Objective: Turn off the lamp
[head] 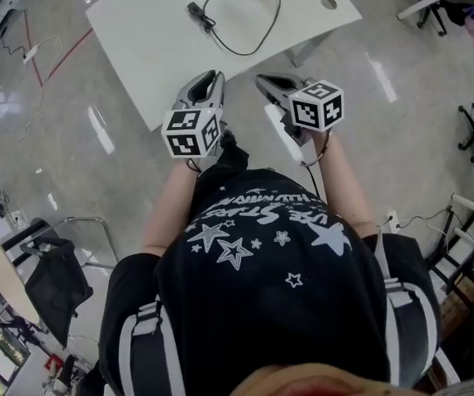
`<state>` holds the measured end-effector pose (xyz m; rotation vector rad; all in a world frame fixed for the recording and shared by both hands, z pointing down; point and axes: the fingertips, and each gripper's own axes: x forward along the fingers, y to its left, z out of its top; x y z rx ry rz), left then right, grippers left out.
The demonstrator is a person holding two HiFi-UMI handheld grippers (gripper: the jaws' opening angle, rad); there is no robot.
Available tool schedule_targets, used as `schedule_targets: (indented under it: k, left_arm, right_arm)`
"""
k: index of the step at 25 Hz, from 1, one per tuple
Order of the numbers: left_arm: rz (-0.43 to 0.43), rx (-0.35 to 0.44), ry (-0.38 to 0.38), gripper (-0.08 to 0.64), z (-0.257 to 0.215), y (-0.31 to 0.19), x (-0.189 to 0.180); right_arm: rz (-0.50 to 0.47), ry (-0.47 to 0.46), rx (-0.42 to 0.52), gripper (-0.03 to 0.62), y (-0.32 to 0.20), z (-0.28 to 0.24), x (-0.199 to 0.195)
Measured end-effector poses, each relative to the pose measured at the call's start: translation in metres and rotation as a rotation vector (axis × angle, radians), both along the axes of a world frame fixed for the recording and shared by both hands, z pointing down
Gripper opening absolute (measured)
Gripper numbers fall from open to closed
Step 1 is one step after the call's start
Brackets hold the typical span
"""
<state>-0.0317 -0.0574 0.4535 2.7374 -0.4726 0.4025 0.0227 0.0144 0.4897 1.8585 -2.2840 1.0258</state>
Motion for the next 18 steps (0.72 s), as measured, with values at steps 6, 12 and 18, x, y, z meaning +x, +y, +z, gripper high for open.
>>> schedule_targets:
  k: [6,12,18]
  left_arm:
    - [0.002,0.031,0.0,0.011,-0.006,0.057,-0.006]
    - [-0.009,0.026,0.002,0.011,-0.008,0.098,-0.026]
    - [-0.024,0.04,0.01,0.011,-0.009,0.142,-0.04]
  right_arm:
    - [-0.013,0.041,0.02,0.005,0.062,-0.006,-0.014]
    - [-0.002,0.064,0.043,0.006,0.102,-0.018,-0.023]
    - [-0.033,0.114,0.041,0.005,0.147,-0.016,-0.031]
